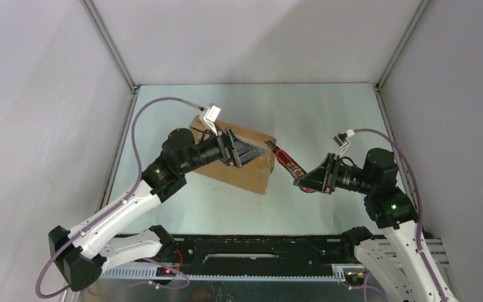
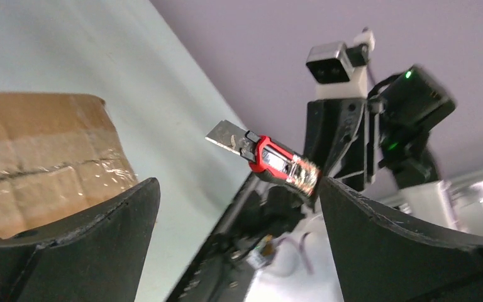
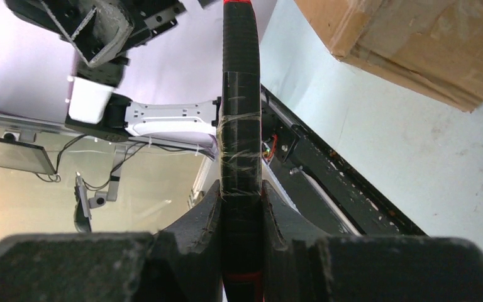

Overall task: Unpack the express box
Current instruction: Adjust the knife.

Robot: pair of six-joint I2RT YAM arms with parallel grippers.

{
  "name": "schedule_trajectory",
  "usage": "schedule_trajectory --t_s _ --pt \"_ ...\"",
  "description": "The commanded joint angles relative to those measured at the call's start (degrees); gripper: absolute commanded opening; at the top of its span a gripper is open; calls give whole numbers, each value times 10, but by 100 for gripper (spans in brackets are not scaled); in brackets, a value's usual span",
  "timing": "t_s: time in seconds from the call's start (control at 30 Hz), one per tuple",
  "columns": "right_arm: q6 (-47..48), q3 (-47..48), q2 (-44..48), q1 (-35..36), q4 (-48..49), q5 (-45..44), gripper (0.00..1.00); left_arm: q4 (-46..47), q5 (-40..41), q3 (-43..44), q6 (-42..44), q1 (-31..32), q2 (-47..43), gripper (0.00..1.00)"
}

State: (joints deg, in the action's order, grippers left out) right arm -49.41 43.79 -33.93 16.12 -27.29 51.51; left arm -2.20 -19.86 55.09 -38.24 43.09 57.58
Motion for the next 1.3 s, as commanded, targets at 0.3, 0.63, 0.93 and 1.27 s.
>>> schedule_trajectory --t_s 0.3,0.63,0.93,1.27 --pt "-59 20 -50 64 159 -40 0 261 107 -74 -334 54 53 86" --pt "-71 21 -79 105 184 -86 7 337 33 -84 -373 21 101 25" --pt "-87 20 -132 107 244 -67 100 339 -23 -67 -342 14 107 0" --pt "-151 4 -183 115 372 -67 59 365 -77 -48 -336 29 126 0"
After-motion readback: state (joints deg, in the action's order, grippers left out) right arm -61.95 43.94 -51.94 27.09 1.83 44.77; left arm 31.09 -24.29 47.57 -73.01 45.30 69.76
